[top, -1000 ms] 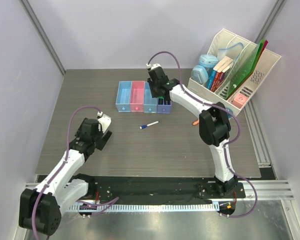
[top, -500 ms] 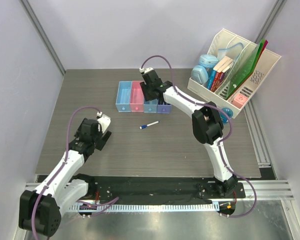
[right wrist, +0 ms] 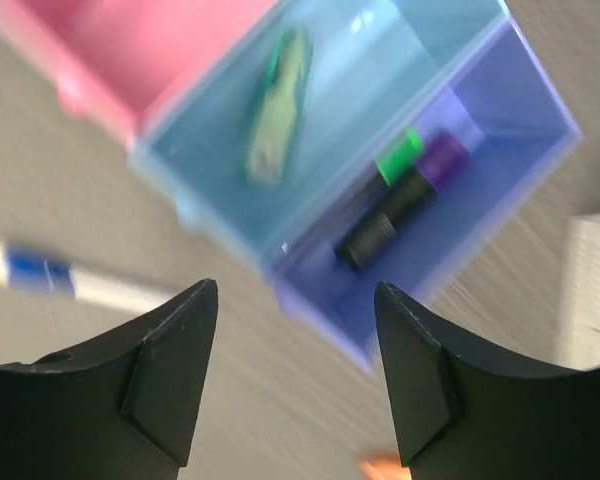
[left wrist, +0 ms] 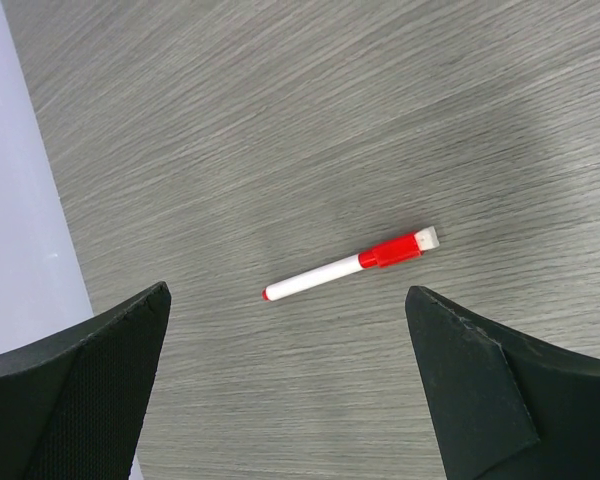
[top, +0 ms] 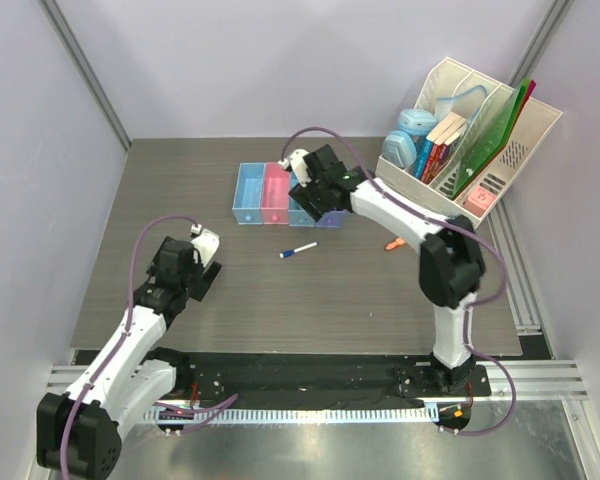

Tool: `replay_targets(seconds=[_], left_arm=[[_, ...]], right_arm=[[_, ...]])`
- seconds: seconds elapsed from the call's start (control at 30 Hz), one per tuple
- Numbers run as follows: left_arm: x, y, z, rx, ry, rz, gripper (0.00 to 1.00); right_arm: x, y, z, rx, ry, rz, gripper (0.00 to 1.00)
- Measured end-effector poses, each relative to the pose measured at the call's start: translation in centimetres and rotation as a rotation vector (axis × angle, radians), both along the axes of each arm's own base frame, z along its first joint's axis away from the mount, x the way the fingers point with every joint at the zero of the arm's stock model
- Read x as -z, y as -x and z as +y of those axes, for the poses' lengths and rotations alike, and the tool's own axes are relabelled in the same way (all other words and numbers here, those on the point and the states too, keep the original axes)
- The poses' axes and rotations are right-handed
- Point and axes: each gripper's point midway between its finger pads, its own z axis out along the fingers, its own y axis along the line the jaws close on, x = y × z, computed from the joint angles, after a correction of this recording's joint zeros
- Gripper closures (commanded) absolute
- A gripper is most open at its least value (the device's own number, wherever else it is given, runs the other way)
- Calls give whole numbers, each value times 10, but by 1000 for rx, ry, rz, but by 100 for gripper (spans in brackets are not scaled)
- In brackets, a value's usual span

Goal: Sort the stationery into containers
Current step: Place the pen in the storage box, then pick up the pen from the center of the board.

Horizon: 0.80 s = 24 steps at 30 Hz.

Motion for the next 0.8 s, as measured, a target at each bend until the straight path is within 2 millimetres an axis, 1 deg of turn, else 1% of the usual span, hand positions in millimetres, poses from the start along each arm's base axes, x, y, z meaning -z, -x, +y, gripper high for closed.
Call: replay_targets(seconds=[0.1,0.13,0.2,0.23,0.3,0.37,0.43,0.5,0.57,0.6,0.7,0.8], left_arm=[[-4,1,0,0,5,-18,0],[-5,1,0,0,6,-22,0],[-6,1,0,0,6,-24,0],[-6,1,0,0,6,-24,0],[-6,2,0,0,6,-23,0],[-5,3,1,0,5,-18,0],[-4,4,1,0,4,-11,0],[-4,5,1,-1,3,-9,0],[-5,6,2,-2,3,-11,0],[-5,7,2,-2,3,-13,0],[-6,8,4,-6,-3,-13,0],[-6,10,6,-11,-10,-7,0]], right_arm=[[-33,34,-40,-142,113,-25,30],[-44,42,-50,-180,136,-39,31],[-64,58,-78,-254,186,-51,31],[-70,63,-92,-285,208,-53,31],[-70,71,-120,-322,252,-32,31],[-56,80,-149,-357,308,23,31],[-33,89,-173,-389,356,100,32],[-8,103,-192,-434,393,191,32],[9,110,-203,-469,413,255,32],[14,111,-206,-479,418,272,32],[27,108,-217,-501,430,304,31],[36,104,-224,-509,439,316,31]])
